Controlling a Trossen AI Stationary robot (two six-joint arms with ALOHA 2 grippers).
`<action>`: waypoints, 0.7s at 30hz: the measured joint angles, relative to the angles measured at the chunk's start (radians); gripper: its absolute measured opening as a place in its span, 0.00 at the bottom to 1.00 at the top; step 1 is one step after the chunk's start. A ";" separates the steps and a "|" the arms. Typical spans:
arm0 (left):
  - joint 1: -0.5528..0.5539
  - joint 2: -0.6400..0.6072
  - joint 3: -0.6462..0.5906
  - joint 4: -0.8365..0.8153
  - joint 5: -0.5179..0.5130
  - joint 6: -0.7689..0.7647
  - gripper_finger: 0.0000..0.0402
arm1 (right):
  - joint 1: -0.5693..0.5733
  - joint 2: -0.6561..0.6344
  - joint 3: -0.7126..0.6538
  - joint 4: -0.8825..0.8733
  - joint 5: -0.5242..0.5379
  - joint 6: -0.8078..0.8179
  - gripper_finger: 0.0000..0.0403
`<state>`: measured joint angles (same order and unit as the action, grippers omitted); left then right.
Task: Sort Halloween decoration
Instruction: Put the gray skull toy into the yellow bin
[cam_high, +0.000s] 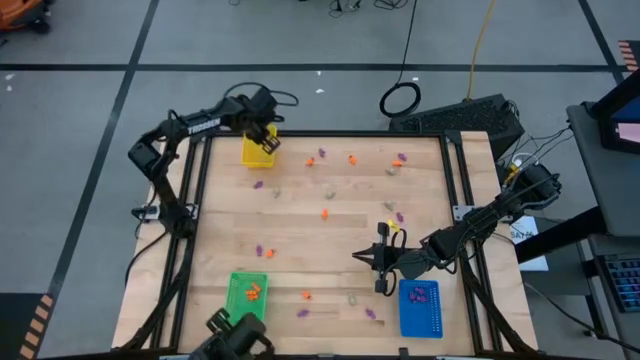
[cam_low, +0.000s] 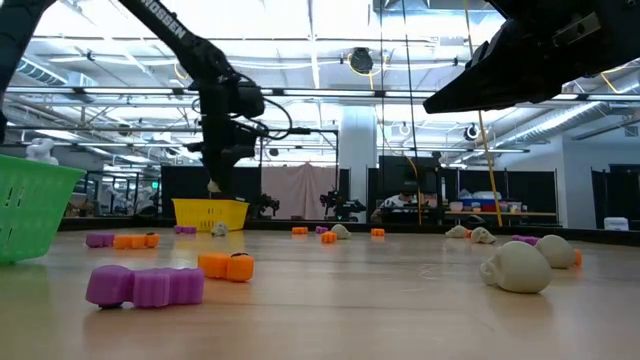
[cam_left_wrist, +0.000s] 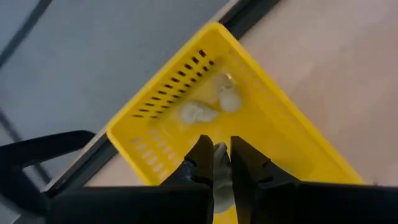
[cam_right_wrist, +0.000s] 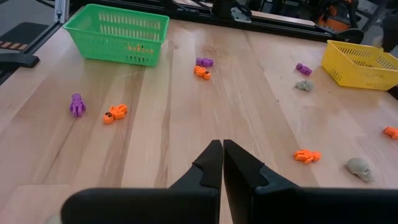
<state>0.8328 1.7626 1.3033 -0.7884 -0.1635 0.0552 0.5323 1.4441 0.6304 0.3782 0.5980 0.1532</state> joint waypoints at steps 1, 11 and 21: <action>0.013 0.000 0.000 0.005 0.022 0.004 0.04 | 0.000 0.000 0.000 0.000 0.000 0.000 0.00; 0.029 0.078 0.000 -0.007 0.068 0.004 0.04 | 0.000 0.000 0.000 0.000 0.000 0.003 0.00; 0.029 0.094 0.000 -0.008 0.089 -0.023 0.13 | 0.000 0.000 0.000 0.001 0.000 0.003 0.00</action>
<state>0.8616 1.8564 1.3033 -0.7969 -0.0746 0.0322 0.5323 1.4441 0.6304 0.3790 0.5980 0.1565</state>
